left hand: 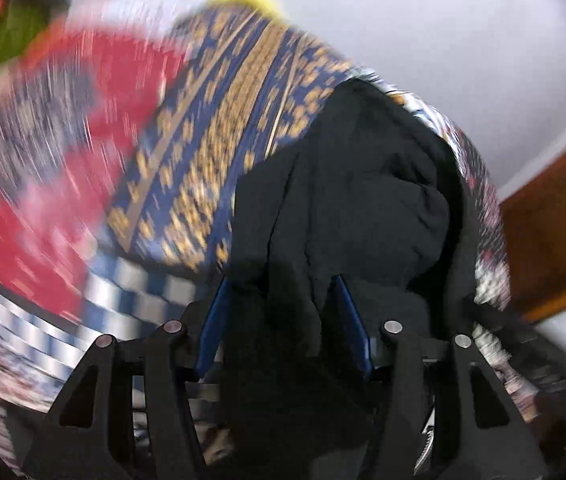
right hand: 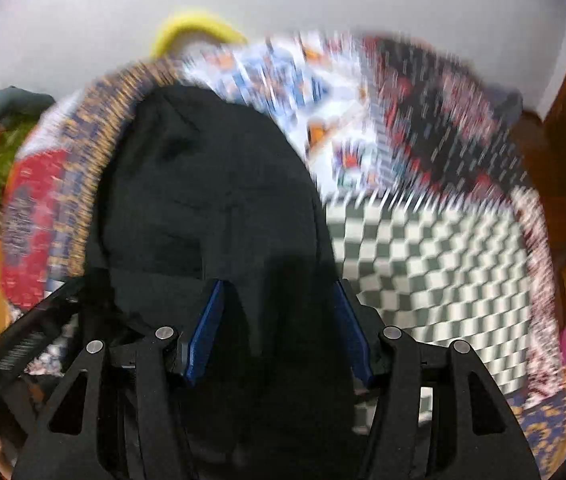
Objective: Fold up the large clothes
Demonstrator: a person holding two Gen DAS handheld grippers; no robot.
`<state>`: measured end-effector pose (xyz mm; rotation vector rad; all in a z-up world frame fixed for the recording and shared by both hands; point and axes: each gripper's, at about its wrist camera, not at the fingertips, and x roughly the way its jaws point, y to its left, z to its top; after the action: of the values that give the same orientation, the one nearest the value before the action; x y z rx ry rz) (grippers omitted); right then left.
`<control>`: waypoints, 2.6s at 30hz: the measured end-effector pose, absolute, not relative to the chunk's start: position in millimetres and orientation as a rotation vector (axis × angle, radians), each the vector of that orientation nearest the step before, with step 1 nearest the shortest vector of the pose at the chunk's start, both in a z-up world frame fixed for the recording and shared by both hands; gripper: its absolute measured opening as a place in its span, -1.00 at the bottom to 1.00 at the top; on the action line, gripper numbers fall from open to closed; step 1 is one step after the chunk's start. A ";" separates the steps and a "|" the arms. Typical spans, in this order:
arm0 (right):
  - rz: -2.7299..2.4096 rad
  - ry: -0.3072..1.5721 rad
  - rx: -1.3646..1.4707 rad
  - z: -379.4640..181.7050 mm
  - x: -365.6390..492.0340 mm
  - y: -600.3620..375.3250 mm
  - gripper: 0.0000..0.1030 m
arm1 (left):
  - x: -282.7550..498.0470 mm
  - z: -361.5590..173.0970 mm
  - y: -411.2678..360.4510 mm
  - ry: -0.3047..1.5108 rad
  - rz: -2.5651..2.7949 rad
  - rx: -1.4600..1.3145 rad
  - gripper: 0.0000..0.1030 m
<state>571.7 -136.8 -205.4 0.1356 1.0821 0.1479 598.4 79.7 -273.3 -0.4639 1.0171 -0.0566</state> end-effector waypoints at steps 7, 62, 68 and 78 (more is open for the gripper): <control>0.197 1.084 0.262 -234.9 574.2 -155.5 -0.01 | 599.7 -285.3 68.5 1.039 -0.107 -0.404 -0.33; 0.226 1.037 -0.245 -167.6 243.9 -203.4 -0.60 | 235.6 -218.6 68.7 1.021 -0.186 0.045 -0.74; 0.178 0.954 -0.134 -135.8 236.1 -224.3 -0.47 | 228.7 -182.6 62.7 0.934 -0.188 0.038 -0.61; 0.249 0.790 -0.089 -106.8 236.7 -191.1 0.29 | 230.8 -150.0 12.8 0.801 -0.249 0.045 0.19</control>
<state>236.7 -191.1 -106.8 -0.0885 0.7896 0.2492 230.8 12.8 -150.0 0.0452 0.8007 -0.2494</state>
